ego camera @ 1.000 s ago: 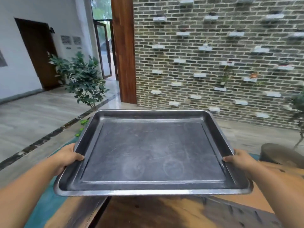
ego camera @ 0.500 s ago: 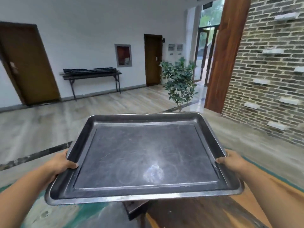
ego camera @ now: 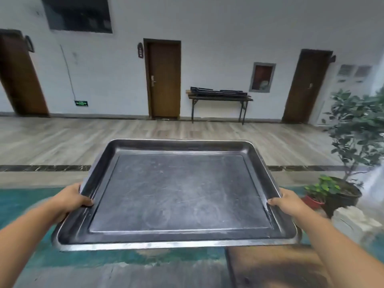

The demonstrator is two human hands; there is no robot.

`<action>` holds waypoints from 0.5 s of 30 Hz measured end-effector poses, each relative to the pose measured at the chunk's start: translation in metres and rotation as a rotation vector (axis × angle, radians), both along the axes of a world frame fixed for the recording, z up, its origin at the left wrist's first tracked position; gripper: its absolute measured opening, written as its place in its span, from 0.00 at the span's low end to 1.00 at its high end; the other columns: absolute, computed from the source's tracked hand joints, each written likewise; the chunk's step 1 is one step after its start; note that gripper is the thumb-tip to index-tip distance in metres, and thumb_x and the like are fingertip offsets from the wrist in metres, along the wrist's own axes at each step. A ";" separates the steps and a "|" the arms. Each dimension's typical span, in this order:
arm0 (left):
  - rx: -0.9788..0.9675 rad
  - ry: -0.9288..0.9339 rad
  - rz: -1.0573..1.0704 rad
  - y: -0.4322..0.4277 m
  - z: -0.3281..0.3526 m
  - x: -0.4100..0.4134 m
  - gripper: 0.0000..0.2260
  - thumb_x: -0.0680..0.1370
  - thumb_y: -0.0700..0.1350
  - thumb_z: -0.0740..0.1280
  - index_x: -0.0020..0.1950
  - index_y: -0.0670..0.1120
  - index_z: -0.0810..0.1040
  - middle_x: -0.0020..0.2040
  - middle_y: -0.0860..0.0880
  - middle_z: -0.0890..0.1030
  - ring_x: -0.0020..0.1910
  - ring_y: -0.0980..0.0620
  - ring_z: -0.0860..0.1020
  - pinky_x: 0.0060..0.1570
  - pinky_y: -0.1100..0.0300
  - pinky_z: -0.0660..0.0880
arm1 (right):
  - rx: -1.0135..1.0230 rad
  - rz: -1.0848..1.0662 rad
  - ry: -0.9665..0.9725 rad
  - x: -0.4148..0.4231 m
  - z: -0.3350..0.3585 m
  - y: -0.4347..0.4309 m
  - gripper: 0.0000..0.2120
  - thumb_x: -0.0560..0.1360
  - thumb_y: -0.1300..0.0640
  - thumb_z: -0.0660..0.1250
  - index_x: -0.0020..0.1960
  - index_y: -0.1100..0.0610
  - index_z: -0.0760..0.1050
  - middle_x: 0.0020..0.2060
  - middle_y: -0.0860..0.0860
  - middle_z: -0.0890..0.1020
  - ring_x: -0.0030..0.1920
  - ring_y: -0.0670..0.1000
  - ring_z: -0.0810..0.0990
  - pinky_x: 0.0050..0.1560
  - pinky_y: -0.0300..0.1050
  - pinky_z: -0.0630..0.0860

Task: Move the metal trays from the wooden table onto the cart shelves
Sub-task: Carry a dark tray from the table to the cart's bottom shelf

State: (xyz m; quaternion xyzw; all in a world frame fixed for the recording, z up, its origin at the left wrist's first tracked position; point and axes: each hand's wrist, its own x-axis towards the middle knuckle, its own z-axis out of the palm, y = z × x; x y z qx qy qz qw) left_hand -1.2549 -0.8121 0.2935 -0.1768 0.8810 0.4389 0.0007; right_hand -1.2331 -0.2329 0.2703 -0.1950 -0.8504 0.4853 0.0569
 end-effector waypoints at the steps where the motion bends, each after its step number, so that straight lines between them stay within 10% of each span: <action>1: 0.006 0.006 0.036 -0.020 -0.001 0.004 0.12 0.69 0.26 0.71 0.49 0.37 0.77 0.43 0.35 0.82 0.39 0.40 0.80 0.42 0.51 0.76 | 0.005 0.033 0.004 -0.017 0.001 -0.020 0.11 0.70 0.73 0.69 0.38 0.58 0.75 0.29 0.51 0.78 0.31 0.49 0.75 0.22 0.30 0.68; 9: 0.052 0.001 0.374 -0.139 -0.013 0.077 0.13 0.69 0.23 0.69 0.49 0.36 0.77 0.37 0.38 0.82 0.31 0.43 0.79 0.31 0.53 0.76 | 0.006 0.378 -0.019 -0.131 -0.006 -0.170 0.08 0.71 0.72 0.69 0.44 0.60 0.78 0.34 0.55 0.81 0.34 0.53 0.78 0.34 0.41 0.72; 15: 0.097 0.004 0.621 -0.164 -0.019 0.154 0.14 0.70 0.24 0.68 0.49 0.40 0.76 0.40 0.38 0.82 0.36 0.40 0.80 0.39 0.52 0.76 | -0.008 0.648 -0.002 -0.191 -0.001 -0.268 0.10 0.70 0.75 0.68 0.43 0.61 0.78 0.29 0.52 0.80 0.28 0.48 0.76 0.21 0.31 0.69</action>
